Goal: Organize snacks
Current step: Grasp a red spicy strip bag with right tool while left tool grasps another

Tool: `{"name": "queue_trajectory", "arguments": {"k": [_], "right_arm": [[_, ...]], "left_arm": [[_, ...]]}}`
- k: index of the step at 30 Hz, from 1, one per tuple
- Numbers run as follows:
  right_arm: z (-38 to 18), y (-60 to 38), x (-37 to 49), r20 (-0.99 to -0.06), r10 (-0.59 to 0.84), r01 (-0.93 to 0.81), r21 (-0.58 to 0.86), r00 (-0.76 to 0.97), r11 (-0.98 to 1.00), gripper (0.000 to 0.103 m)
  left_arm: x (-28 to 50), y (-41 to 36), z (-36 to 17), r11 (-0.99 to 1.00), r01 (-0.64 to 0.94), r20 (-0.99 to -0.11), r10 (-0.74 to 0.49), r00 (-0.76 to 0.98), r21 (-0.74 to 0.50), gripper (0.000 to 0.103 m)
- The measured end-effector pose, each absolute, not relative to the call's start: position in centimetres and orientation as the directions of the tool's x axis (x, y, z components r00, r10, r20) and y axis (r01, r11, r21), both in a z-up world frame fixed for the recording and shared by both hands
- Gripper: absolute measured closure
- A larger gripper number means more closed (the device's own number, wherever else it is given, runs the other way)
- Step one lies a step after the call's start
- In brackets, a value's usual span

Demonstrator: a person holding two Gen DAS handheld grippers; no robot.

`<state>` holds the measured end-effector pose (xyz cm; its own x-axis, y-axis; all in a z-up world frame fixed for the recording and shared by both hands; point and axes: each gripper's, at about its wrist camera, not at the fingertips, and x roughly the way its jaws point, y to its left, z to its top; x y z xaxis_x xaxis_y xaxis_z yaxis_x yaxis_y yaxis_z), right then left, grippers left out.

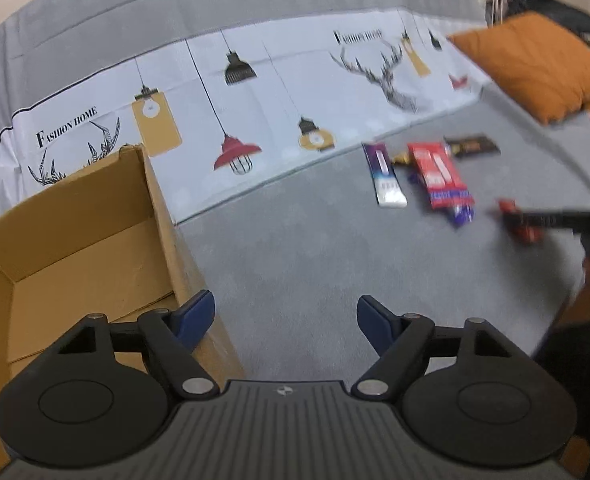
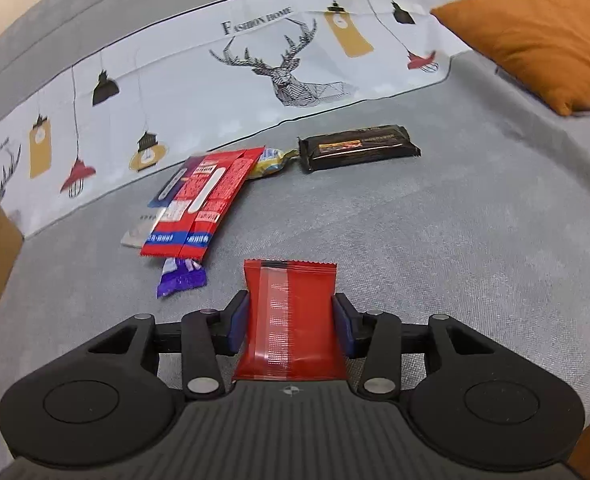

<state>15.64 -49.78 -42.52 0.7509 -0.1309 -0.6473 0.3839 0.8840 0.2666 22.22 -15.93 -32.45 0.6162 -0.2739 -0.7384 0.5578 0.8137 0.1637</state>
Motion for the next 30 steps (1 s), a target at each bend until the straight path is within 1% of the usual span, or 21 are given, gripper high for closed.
{"name": "queue_trajectory", "arguments": {"k": [1,2,3,4,7,11,15,17,18,19,20,21,26,30], "right_arm": [[-42.5,-50.1,15.8,-0.645,-0.12,0.377,0.278,0.755,0.883,0.055],[-42.5,-50.2,16.0,-0.642,-0.114,0.37,0.279,0.758,0.886,0.054],[-42.4,-50.4,16.3,-0.642,-0.115,0.366,0.273,0.758,0.89,0.054],[-42.4,-50.7,16.6,-0.639,-0.118,0.362,0.265,0.76,0.894,0.054],[-42.1,-51.7,17.3,-0.626,-0.135,0.365,0.256,0.768,0.895,0.054],[-42.3,-53.4,17.4,-0.62,-0.157,0.395,0.267,0.769,0.879,0.054],[-42.8,-54.3,17.3,-0.636,-0.166,0.422,0.274,0.753,0.864,0.054],[-42.8,-54.4,17.5,-0.635,-0.158,0.408,0.269,0.756,0.873,0.053],[-42.9,-54.4,17.6,-0.635,-0.153,0.4,0.264,0.757,0.878,0.053],[-42.9,-54.4,17.7,-0.635,-0.152,0.392,0.257,0.757,0.883,0.053],[-43.0,-54.4,17.8,-0.639,-0.152,0.388,0.248,0.754,0.887,0.052],[-43.1,-54.4,17.8,-0.64,-0.15,0.385,0.245,0.753,0.889,0.052],[-43.0,-54.0,18.1,-0.648,-0.156,0.384,0.226,0.745,0.895,0.051],[-42.5,-53.3,18.3,-0.641,-0.11,0.357,0.27,0.76,0.894,0.063]], "left_arm": [[22.1,-16.6,-32.0,0.814,0.556,-0.743,-0.267,0.614,0.168,0.013],[21.8,-17.4,-31.6,0.812,0.559,-0.729,-0.279,0.625,0.168,0.01],[21.6,-18.5,-31.1,0.801,0.575,-0.709,-0.308,0.635,0.167,0.004],[21.4,-19.8,-30.9,0.789,0.592,-0.694,-0.332,0.639,0.167,0.002],[22.1,-24.5,-31.7,0.757,0.642,-0.688,-0.401,0.605,0.123,0.002],[24.5,-31.6,-35.0,0.716,0.697,-0.7,-0.483,0.526,0.03,0.002],[28.0,-38.1,-38.8,0.712,0.702,-0.715,-0.507,0.482,-0.032,0.002],[30.1,-40.8,-40.7,0.715,0.699,-0.735,-0.493,0.465,-0.037,0.002],[31.1,-41.9,-41.6,0.724,0.689,-0.751,-0.473,0.461,-0.033,0.004],[32.0,-42.5,-42.5,0.734,0.678,-0.767,-0.458,0.449,-0.04,0.014],[32.8,-42.9,-43.3,0.742,0.668,-0.788,-0.445,0.425,-0.059,0.025],[33.3,-43.0,-43.9,0.755,0.652,-0.809,-0.422,0.41,-0.063,0.044],[32.4,-40.5,-42.5,0.779,0.625,-0.804,-0.402,0.438,-0.049,0.045],[30.5,-36.8,-40.5,0.794,0.599,-0.804,-0.421,0.42,-0.103,0.045]]}}
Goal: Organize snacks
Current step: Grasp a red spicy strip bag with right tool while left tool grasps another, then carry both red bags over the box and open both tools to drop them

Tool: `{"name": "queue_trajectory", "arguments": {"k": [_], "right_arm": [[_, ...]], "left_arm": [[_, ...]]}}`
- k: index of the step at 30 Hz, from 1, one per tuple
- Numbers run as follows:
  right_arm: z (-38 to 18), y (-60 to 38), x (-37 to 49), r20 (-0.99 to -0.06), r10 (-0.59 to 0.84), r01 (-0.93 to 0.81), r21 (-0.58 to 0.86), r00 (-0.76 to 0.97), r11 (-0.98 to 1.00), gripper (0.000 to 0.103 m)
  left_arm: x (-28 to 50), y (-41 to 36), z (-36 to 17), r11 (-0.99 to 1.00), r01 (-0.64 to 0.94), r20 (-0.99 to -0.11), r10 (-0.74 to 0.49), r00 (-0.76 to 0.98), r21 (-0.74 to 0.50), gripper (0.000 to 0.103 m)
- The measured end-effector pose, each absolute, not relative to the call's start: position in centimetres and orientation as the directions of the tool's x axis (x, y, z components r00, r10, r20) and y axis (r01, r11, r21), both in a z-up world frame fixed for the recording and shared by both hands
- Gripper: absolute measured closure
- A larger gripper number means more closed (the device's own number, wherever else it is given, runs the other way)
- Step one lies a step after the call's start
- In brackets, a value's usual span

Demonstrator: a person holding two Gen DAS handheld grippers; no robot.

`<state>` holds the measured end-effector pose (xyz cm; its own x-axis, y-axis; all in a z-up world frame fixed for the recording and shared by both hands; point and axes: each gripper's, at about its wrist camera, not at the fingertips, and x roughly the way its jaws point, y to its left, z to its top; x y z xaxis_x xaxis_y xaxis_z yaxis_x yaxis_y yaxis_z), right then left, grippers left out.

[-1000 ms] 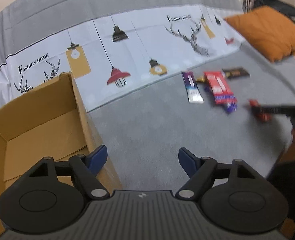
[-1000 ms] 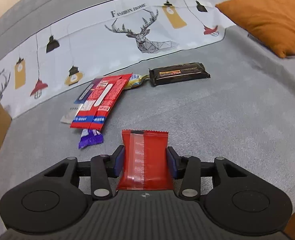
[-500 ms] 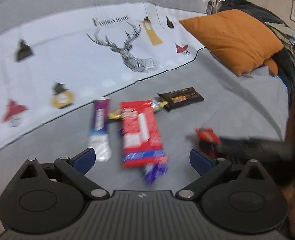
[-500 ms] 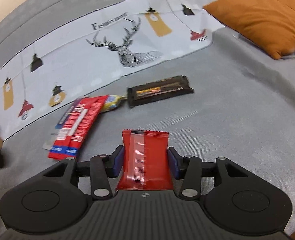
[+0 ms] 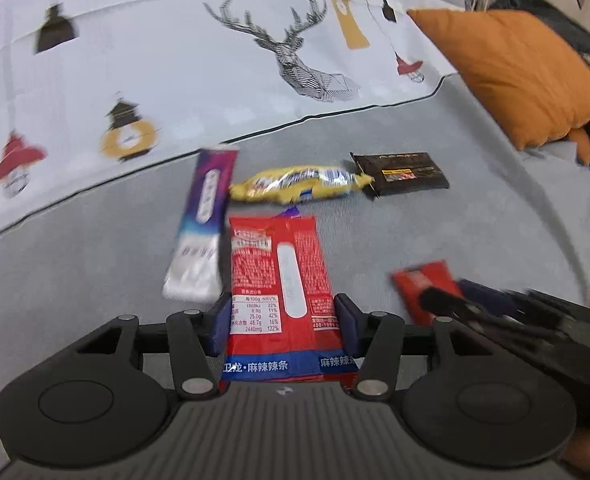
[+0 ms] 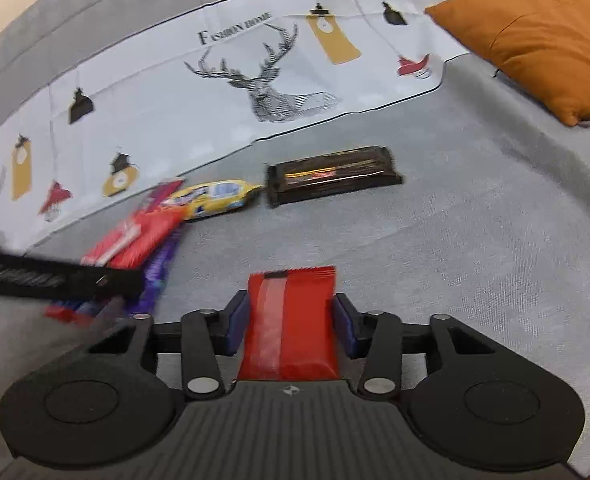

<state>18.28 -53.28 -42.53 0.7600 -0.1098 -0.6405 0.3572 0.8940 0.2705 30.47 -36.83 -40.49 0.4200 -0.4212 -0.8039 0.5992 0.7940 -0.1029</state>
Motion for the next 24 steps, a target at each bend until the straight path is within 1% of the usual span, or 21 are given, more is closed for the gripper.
{"name": "queue_trajectory", "arguments": {"k": [1,2,6,8,9,10,12,14,16,18,19,20,21,22,24], "right_arm": [[-42.3,-52.7,18.3,-0.637,-0.107,0.348,0.266,0.763,0.899,0.071],[-42.2,-52.2,18.4,-0.634,-0.101,0.337,0.263,0.767,0.904,0.072],[-42.2,-50.1,18.8,-0.646,-0.101,0.318,0.228,0.756,0.92,0.072],[-42.0,-49.5,18.9,-0.643,-0.13,0.336,0.208,0.755,0.919,0.07],[-41.9,-49.4,18.9,-0.636,-0.135,0.338,0.208,0.76,0.918,0.061],[-41.6,-49.3,18.8,-0.627,-0.131,0.331,0.213,0.768,0.919,0.046],[-41.3,-49.2,18.7,-0.614,-0.122,0.309,0.208,0.78,0.928,0.036],[-41.5,-49.1,19.0,-0.628,-0.125,0.3,0.18,0.768,0.937,0.036],[-42.8,-49.1,19.9,-0.686,-0.113,0.298,0.157,0.719,0.942,0.035],[-43.0,-48.1,20.3,-0.693,-0.128,0.25,0.077,0.71,0.965,0.032],[-42.9,-47.7,20.4,-0.697,-0.136,0.226,0.038,0.704,0.973,0.034],[-42.9,-47.7,20.4,-0.697,-0.123,0.203,0.033,0.707,0.979,0.036],[-42.8,-47.9,20.4,-0.698,-0.116,0.198,0.038,0.706,0.979,0.041],[-42.6,-48.2,20.4,-0.698,-0.122,0.202,0.033,0.706,0.979,0.057],[-42.4,-48.8,20.4,-0.703,-0.118,0.213,0.05,0.702,0.976,0.058]], "left_arm": [[29.9,-36.1,-40.1,0.799,0.592,-0.805,-0.42,0.419,-0.109,0.045],[29.3,-35.2,-39.8,0.802,0.587,-0.808,-0.416,0.417,-0.11,0.045],[27.1,-31.6,-39.2,0.819,0.564,-0.817,-0.393,0.422,-0.103,0.044],[26.5,-30.1,-39.8,0.828,0.551,-0.837,-0.372,0.402,-0.104,0.044],[26.5,-29.7,-40.3,0.834,0.542,-0.846,-0.36,0.394,-0.102,0.043],[26.6,-29.4,-40.7,0.839,0.534,-0.853,-0.351,0.388,-0.102,0.043],[27.1,-29.4,-41.3,0.844,0.524,-0.854,-0.353,0.382,-0.114,0.043],[28.0,-30.0,-41.9,0.841,0.528,-0.849,-0.361,0.386,-0.117,0.041],[28.9,-31.1,-42.7,0.837,0.538,-0.856,-0.35,0.381,-0.103,0.039],[29.0,-32.0,-43.2,0.83,0.554,-0.849,-0.338,0.406,-0.065,0.037],[28.8,-32.4,-43.2,0.822,0.568,-0.851,-0.323,0.413,-0.036,0.038],[28.4,-32.8,-43.2,0.811,0.585,-0.849,-0.31,0.427,-0.002,0.041],[28.0,-32.8,-43.2,0.801,0.599,-0.845,-0.311,0.435,0.014,0.046],[27.9,-32.7,-43.2,0.798,0.602,-0.844,-0.314,0.435,0.013,0.05],[27.8,-32.3,-42.9,0.818,0.575,-0.852,-0.307,0.424,-0.009,0.051]]}}
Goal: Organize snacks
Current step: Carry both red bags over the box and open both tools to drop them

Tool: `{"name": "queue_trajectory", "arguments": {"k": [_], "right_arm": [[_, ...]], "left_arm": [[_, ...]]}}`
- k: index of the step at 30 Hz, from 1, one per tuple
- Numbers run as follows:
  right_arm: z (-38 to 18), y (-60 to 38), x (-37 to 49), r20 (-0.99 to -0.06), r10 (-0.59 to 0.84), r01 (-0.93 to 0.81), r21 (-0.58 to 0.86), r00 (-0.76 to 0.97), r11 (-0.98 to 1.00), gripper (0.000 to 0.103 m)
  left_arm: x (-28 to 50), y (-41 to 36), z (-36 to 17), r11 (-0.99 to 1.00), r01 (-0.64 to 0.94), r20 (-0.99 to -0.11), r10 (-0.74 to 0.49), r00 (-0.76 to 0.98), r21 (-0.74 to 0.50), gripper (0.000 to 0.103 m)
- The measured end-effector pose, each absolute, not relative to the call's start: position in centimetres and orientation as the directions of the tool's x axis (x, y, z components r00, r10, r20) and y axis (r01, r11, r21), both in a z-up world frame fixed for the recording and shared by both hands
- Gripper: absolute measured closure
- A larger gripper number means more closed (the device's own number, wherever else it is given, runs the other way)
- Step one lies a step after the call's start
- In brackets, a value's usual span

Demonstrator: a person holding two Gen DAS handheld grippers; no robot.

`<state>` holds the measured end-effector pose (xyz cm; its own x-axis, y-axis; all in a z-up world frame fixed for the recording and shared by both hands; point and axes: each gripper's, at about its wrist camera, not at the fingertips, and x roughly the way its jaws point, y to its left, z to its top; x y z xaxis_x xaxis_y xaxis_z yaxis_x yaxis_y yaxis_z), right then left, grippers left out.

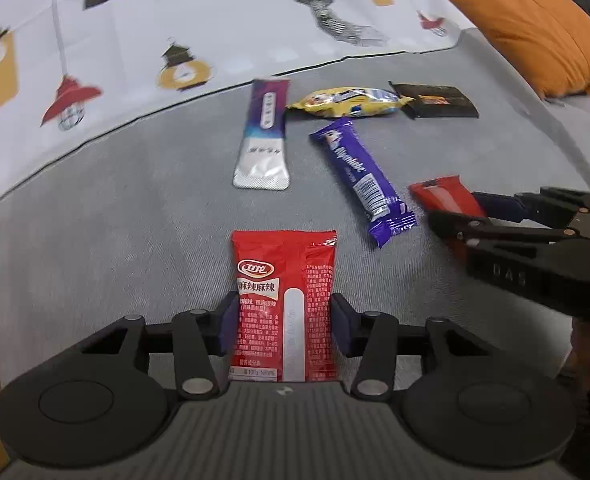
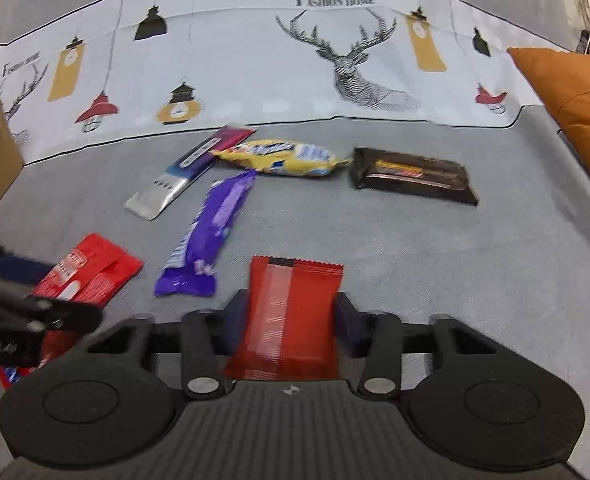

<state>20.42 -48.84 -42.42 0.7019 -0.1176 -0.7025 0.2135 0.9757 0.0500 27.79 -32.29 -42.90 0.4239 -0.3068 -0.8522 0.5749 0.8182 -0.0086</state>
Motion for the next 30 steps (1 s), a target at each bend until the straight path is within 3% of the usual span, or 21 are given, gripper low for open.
{"name": "queue_trajectory", "arguments": {"k": [9,12,26,30], "right_arm": [[-40.1,-48.2,18.2,-0.656,-0.116,0.238,0.101,0.746,0.966,0.058],[-38.6,-46.5,16.7,-0.631,-0.142,0.205,0.028,0.763,0.978,0.058],[-30.2,-35.2,12.5,-0.574,-0.003,0.156,0.217,0.819,0.964,0.058],[-26.9,-30.9,12.8,-0.541,0.041,0.087,0.209,0.84,0.974,0.058]], "left_arm": [[25.2,-29.6,-38.5,0.845,0.534,-0.84,-0.316,0.441,-0.037,0.051],[23.9,-28.4,-36.4,0.858,0.514,-0.826,-0.306,0.474,-0.023,0.051],[19.6,-18.9,-27.8,0.889,0.458,-0.754,-0.308,0.579,-0.012,0.051],[18.7,-14.7,-24.5,0.893,0.45,-0.698,-0.319,0.641,0.005,0.051]]}}
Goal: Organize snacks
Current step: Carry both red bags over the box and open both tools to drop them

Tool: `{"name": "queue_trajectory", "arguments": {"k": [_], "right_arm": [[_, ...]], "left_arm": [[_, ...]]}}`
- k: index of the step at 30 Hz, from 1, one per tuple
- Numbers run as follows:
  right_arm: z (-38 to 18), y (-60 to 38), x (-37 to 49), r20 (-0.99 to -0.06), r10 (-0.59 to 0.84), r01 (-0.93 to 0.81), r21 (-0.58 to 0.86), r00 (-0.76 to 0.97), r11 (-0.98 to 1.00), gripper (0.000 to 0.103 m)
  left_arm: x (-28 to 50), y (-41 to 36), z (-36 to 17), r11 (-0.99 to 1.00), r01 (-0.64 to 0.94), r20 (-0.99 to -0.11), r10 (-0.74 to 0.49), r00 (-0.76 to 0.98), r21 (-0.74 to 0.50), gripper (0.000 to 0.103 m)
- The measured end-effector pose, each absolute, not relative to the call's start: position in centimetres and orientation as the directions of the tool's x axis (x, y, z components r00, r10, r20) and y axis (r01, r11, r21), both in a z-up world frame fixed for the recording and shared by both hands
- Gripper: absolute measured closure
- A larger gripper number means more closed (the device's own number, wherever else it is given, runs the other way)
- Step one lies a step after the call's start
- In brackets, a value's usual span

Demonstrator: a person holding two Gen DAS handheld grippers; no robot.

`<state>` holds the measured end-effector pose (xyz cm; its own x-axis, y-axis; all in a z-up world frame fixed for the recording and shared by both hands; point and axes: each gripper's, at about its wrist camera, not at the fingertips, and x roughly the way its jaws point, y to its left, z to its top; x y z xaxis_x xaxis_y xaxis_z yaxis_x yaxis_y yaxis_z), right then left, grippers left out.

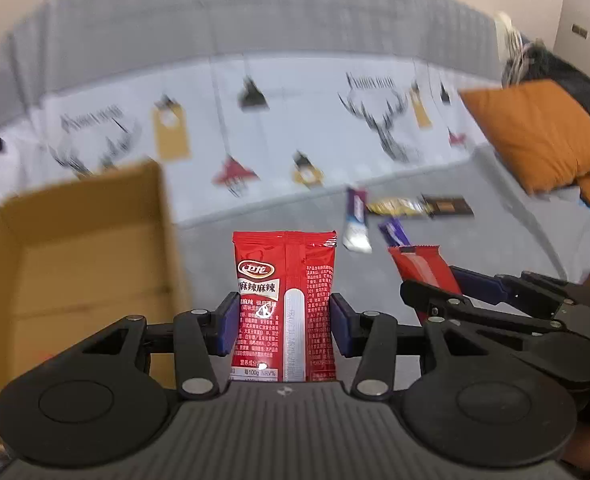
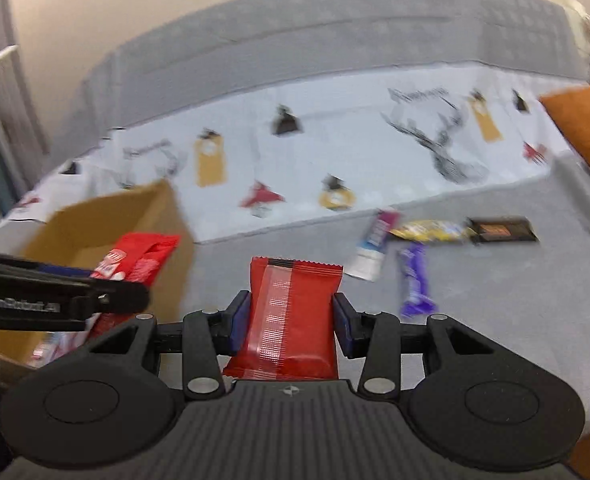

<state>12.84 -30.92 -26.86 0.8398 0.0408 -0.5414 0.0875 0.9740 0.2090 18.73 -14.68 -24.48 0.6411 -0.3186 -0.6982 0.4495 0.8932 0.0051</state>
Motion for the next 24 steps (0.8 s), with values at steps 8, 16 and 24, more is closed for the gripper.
{"name": "queue_trajectory", "arguments": {"k": [8,16,24], "right_arm": [[-18.9,-21.1,13.5,-0.412,0.16,-0.099,0.165,0.897,0.981,0.058],[-11.9,-14.3,11.9,-0.273,0.27,-0.247,0.118,0.923,0.962,0.058],[-10.6,-12.0,11.8,-0.244,0.299,-0.29,0.072,0.923,0.954,0.058]], "left_arm": [[16.6,-4.6,-17.4,0.943,0.333,-0.578,-0.28,0.767,-0.015,0.051],[12.5,3.6,-10.4,0.969,0.246,-0.426,-0.239,0.873,-0.04,0.052],[11.1,6.3,-7.9,0.974,0.208,-0.333,-0.225,0.916,-0.086,0.052]]}}
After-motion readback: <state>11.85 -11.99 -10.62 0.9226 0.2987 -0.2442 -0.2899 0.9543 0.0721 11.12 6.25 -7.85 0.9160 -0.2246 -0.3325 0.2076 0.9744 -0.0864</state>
